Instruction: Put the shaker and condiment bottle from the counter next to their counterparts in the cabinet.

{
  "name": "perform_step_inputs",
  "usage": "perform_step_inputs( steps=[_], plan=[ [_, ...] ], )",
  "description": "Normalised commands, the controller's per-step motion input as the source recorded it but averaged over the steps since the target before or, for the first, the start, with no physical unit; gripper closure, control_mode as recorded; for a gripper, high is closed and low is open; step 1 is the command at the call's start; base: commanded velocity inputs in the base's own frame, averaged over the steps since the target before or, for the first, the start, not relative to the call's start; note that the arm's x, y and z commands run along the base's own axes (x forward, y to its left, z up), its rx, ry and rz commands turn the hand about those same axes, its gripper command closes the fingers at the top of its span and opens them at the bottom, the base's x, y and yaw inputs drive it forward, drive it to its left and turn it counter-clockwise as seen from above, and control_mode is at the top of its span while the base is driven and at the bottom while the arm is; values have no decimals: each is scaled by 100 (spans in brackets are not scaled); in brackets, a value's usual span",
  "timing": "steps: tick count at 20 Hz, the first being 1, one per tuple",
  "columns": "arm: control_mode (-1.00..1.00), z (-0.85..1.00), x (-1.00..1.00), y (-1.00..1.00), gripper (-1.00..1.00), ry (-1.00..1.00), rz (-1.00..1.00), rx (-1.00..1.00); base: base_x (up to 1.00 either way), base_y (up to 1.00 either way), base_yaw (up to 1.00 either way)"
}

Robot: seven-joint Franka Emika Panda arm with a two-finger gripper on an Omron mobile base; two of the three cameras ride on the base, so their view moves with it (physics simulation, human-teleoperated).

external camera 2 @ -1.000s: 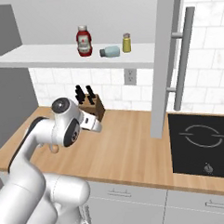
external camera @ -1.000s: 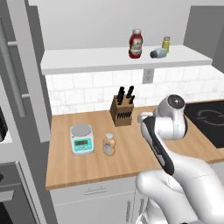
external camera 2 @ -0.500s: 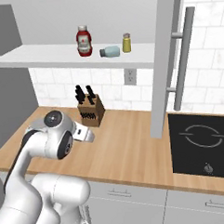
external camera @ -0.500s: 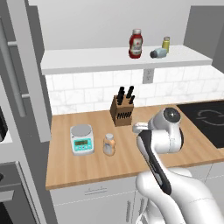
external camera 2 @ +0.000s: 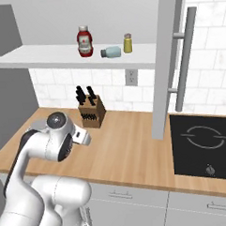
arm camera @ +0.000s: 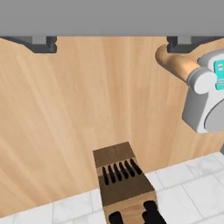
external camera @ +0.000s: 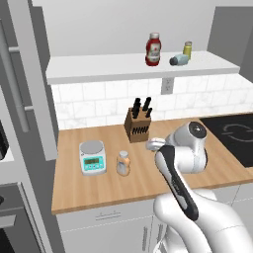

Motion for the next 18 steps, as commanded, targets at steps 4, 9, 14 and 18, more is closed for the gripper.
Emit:
perform_step_inputs(
  steps=[4, 9, 14, 18],
  plan=[
    [-100, 0, 0, 26, -100, 7, 5, 3, 0, 0, 0],
    [-100, 0, 0, 30, -100, 3, 6, 0, 0, 0, 0],
    [-100, 0, 0, 31, -100, 3, 6, 0, 0, 0, 0],
    [-100, 0, 0, 30, -100, 2, 7, 0, 0, 0, 0]
  ],
)
